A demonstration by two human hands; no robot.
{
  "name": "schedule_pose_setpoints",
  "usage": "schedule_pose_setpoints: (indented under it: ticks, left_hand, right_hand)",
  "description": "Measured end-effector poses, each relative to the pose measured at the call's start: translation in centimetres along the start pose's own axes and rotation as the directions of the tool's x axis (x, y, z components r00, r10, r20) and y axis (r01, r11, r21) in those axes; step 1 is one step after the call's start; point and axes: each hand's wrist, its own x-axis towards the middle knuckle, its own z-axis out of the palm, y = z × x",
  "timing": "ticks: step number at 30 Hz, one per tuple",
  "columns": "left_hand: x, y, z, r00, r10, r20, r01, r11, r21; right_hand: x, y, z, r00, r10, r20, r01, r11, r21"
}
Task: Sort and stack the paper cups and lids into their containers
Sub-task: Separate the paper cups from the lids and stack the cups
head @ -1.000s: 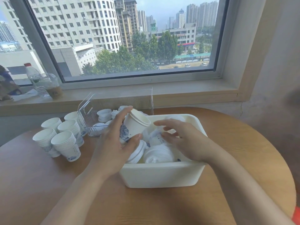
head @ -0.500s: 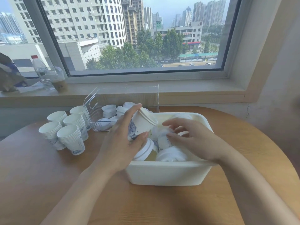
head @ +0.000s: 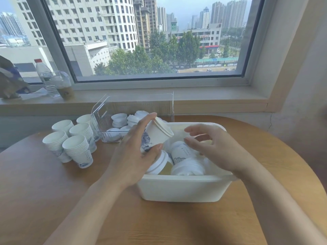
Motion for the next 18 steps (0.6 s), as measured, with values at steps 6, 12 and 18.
schedule_pose_setpoints:
  ticks: [6,12,18]
  left_hand:
    - [0.0,-0.02,0.07,1.0,-0.01,-0.003,0.01,1.0,0.007]
    - [-0.17,-0.12,0.13,1.0,-0.007,-0.005,0.008,1.0,0.015]
    - [-0.23,-0.2,0.15,1.0,-0.001,-0.009,0.001,1.0,0.023]
  right_hand:
    - [0.0,0.03,0.32,0.994,0.027,0.109,-0.01,0.988,-0.155]
    - [0.13,0.15,0.51,0.979,0.02,0.204,0.013,0.987,-0.162]
    - [0.11,0.49,0.25,0.994,-0.011,0.108,0.019,0.998,-0.068]
